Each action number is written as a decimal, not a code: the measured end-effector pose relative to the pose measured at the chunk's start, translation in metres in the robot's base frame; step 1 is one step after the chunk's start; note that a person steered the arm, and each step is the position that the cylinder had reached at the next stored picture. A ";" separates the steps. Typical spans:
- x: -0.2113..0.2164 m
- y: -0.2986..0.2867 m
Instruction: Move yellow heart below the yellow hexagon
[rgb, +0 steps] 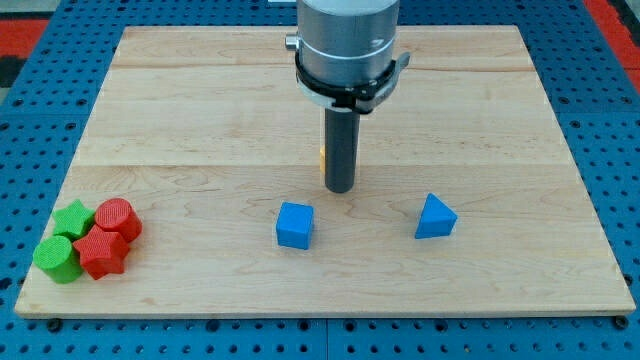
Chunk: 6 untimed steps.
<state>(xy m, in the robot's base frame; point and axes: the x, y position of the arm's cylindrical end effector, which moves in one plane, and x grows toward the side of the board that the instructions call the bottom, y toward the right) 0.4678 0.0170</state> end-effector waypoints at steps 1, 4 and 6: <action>-0.023 0.000; -0.081 0.000; -0.107 -0.006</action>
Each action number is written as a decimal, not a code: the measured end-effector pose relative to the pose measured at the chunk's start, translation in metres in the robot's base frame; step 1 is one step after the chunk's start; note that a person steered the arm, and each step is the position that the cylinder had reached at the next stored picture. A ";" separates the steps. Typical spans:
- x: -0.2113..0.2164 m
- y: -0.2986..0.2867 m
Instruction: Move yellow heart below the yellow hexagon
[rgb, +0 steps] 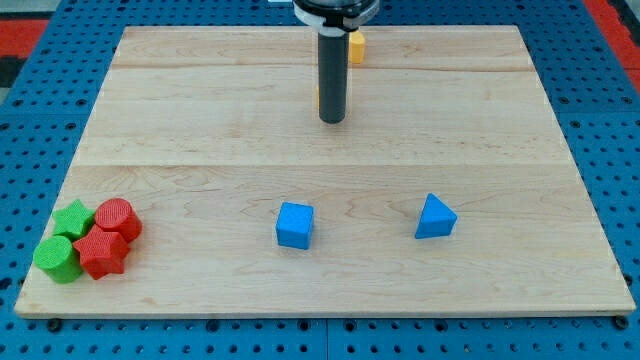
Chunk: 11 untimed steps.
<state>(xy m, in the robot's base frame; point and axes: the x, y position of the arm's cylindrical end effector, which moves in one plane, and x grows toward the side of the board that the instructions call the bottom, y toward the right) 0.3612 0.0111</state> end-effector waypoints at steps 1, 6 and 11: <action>-0.007 0.000; -0.044 -0.064; -0.070 -0.012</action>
<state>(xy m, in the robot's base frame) 0.2912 -0.0011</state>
